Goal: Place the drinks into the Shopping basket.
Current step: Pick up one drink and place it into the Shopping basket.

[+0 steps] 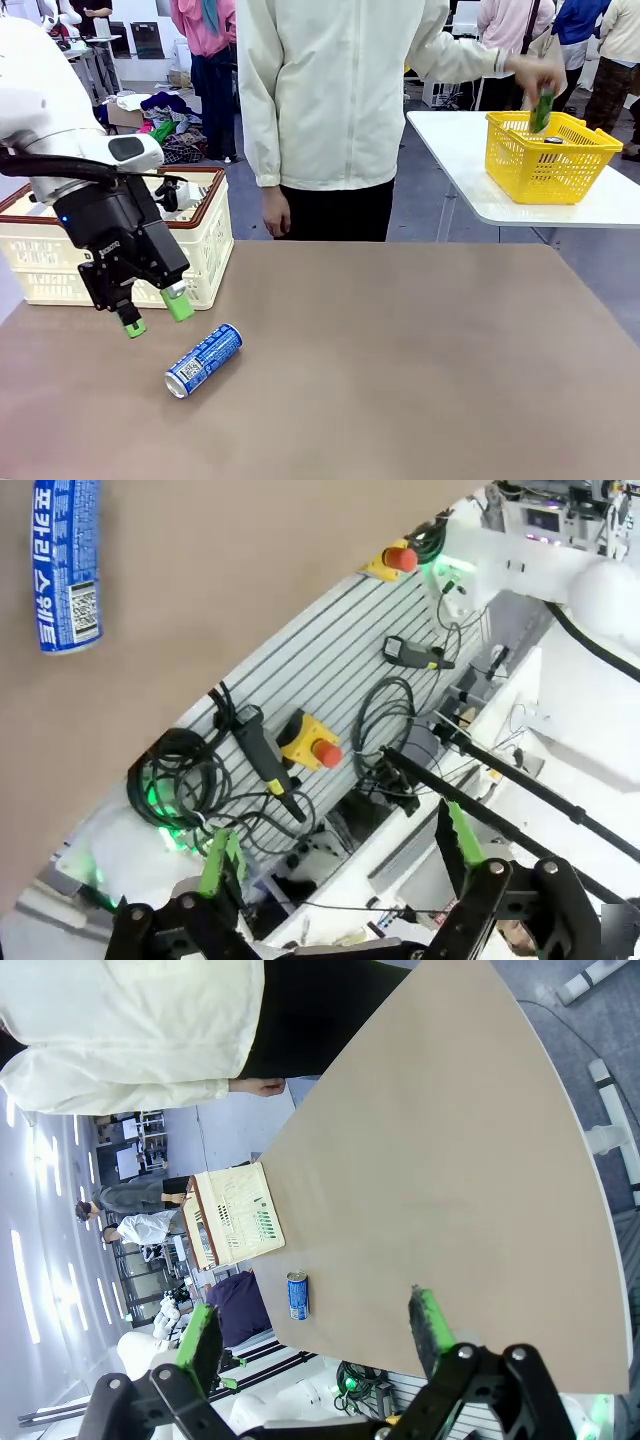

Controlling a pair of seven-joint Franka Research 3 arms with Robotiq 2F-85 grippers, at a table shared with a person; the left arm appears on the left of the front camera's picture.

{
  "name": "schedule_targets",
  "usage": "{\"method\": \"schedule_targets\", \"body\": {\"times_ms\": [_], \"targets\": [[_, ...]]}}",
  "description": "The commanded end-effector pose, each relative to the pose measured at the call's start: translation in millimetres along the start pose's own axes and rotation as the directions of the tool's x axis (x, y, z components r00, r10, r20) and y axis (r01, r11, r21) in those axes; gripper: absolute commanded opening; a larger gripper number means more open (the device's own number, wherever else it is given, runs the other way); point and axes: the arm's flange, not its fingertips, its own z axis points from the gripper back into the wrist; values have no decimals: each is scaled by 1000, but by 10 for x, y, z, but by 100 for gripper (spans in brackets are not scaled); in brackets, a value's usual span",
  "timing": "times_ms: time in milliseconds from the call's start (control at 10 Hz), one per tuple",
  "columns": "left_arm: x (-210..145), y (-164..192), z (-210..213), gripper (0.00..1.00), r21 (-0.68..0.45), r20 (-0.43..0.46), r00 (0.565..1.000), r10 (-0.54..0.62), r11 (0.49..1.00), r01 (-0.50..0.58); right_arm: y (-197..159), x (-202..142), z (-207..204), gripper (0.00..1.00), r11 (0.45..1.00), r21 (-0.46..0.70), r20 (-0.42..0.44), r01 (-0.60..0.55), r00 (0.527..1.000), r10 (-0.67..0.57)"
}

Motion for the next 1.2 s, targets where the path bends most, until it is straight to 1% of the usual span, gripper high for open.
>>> {"method": "schedule_targets", "body": {"times_ms": [0,100,200,400,500,600,700,800,900,1000,1100], "targets": [[244,164,-90,100,58,15,999,29,998,-29,1,-23,18,100,1000,-10,-9,-20,1000,20],[378,356,-143,100,56,58,992,109,992,-112,1,-23,18,100,1000,-10,-9,-20,1000,20],[495,538,-203,100,54,98,973,211,975,-216,1,-23,18,100,1000,-10,-9,-20,1000,20],[742,677,-343,100,136,129,944,304,938,-320,1,-23,18,100,1000,-10,-9,-20,1000,20],[865,741,-447,100,185,125,941,313,925,-333,1,-23,18,100,1000,-10,-9,-20,1000,20],[937,803,-539,100,218,106,948,300,923,-316,1,-23,18,100,1000,-10,-9,-20,1000,20],[938,843,-580,100,221,107,952,287,927,-304,1,-23,18,100,1000,-10,-9,-20,1000,20],[893,845,-569,100,215,93,975,202,952,-218,1,-23,18,100,1000,-10,-9,-20,1000,20],[808,851,-550,100,215,100,976,194,953,-212,-1,0,1,100,1000,0,0,0,1000,0],[769,886,-572,100,214,106,977,188,955,-207,272,194,595,100,987,-106,231,-122,962,143],[770,918,-618,100,194,96,979,182,961,-198,404,299,1124,100,967,-226,384,-121,901,203]]}}
